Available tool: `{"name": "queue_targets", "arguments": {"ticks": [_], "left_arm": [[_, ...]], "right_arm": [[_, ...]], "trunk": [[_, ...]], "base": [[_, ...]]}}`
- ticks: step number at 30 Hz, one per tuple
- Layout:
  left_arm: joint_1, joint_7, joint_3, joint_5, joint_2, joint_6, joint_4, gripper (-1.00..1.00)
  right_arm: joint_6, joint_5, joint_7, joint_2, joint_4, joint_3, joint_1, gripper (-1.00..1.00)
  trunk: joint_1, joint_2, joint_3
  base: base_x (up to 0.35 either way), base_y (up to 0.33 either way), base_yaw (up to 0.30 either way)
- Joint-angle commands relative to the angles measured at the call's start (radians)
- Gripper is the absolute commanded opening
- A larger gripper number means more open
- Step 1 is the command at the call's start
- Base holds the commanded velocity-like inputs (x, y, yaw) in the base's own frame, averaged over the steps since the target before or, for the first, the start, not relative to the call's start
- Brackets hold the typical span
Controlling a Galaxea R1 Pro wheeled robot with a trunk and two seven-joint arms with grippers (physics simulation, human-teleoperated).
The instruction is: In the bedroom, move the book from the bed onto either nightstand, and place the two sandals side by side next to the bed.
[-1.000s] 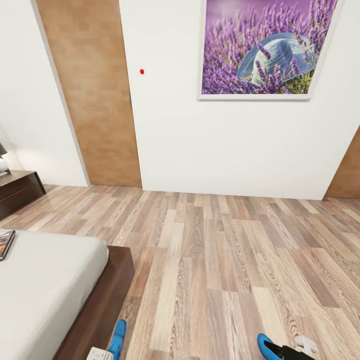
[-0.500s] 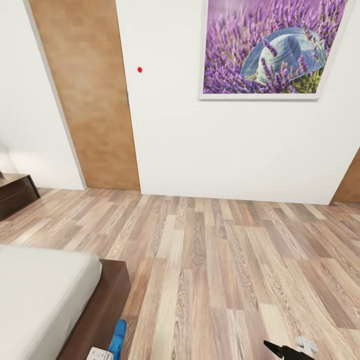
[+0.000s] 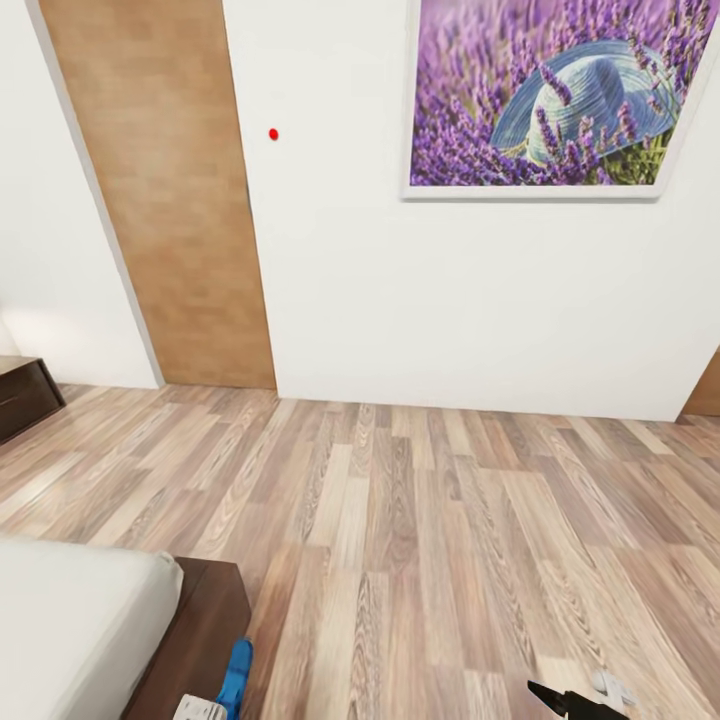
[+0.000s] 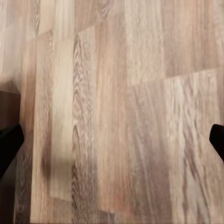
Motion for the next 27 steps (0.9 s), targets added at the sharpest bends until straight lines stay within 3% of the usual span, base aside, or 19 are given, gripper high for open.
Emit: {"name": "queue_targets", "arguments": {"ticks": [1, 27], "left_arm": [[-0.001, -0.004, 0.008, -0.01, -0.001, -0.006, 0.0, -1.0], [-0.001, -0.004, 0.006, -0.01, -0.001, -0.005, 0.0, -1.0]], "right_arm": [[0.01, -0.004, 0.004, 0.0, 0.0, -0.005, 0.0, 1.0], [0.01, -0.004, 0.003, 0.003, 0.0, -0.005, 0.0, 1.0]], "trunk": [[0.0, 0.0, -0.001], [0.0, 0.0, -0.001]], "base": [[0.33, 0.0, 0.0], [0.33, 0.0, 0.0]]}}
